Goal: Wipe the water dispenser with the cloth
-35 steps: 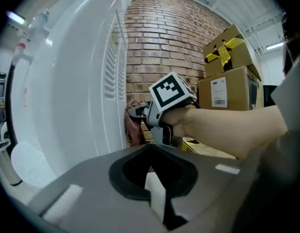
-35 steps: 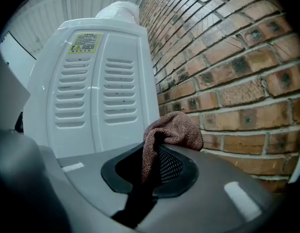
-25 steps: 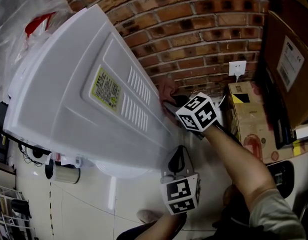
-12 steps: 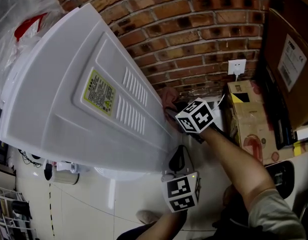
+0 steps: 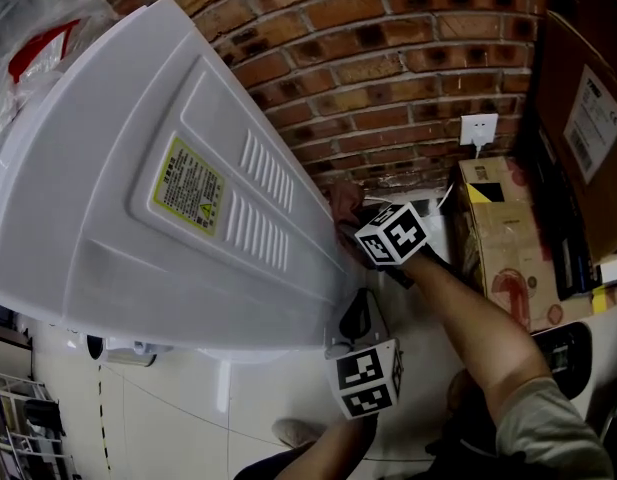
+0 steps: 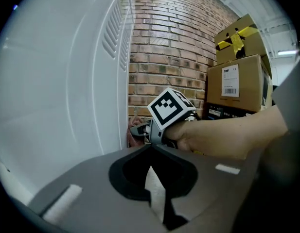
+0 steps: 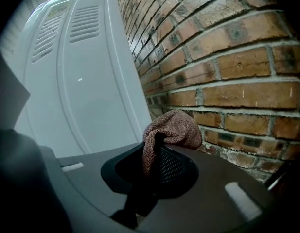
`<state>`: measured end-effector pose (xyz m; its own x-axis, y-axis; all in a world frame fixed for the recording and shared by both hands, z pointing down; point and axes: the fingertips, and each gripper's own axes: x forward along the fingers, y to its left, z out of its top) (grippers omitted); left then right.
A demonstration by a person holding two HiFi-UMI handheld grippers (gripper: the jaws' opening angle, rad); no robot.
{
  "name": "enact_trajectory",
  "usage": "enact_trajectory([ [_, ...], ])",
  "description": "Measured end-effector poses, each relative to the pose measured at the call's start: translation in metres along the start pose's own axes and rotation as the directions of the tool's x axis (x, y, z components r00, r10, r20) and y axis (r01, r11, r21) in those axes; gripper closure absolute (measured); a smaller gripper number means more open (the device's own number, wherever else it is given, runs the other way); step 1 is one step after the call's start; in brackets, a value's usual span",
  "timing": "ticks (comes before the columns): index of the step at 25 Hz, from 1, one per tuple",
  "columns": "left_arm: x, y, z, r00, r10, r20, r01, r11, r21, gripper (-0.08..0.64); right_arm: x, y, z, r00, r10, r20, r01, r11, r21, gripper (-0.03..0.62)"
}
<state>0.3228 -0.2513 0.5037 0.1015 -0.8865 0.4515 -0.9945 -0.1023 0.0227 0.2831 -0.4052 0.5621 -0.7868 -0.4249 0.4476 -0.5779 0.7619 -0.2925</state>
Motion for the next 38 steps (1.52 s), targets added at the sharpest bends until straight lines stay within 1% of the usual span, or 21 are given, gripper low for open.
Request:
enact_trajectory([
  [4, 0.004, -0.002, -0.004, 1.000, -0.004, -0.007, 0.004, 1.000, -0.007, 0.560, 0.010, -0.007, -0.015, 0.999, 0.008, -0.032, -0.007, 0.999, 0.032, 0.523],
  [10, 0.010, 0.003, -0.012, 1.000, -0.005, -0.015, 0.004, 1.000, -0.024, 0.560, 0.026, -0.021, -0.033, 0.999, 0.001, -0.041, 0.003, 0.994, 0.106, 0.523],
  [17, 0.022, 0.003, -0.021, 0.999, 0.001, -0.034, -0.002, 1.000, -0.028, 0.560, 0.046, -0.037, -0.075, 0.994, 0.002, -0.110, 0.016, 0.987, 0.159, 0.523],
  [24, 0.036, 0.005, -0.039, 0.997, 0.005, -0.079, -0.006, 1.000, -0.015, 0.560, 0.064, -0.047, -0.112, 0.986, -0.002, -0.168, 0.037, 0.978, 0.204, 0.523],
  [27, 0.040, 0.004, -0.046, 0.995, 0.002, -0.095, -0.003, 1.000, -0.010, 0.560, 0.073, -0.050, -0.134, 0.976, -0.005, -0.217, 0.053, 0.975, 0.218, 0.523],
  [31, 0.043, 0.003, -0.051, 0.994, -0.003, -0.110, 0.003, 1.000, -0.003, 0.560, 0.083, -0.055, -0.163, 0.957, -0.010, -0.290, 0.076, 0.973, 0.218, 0.523],
  [38, 0.048, 0.013, -0.061, 0.990, 0.012, -0.142, -0.014, 1.000, -0.008, 0.560, 0.104, -0.065, -0.205, 0.922, -0.014, -0.386, 0.104, 0.971, 0.213, 0.523],
])
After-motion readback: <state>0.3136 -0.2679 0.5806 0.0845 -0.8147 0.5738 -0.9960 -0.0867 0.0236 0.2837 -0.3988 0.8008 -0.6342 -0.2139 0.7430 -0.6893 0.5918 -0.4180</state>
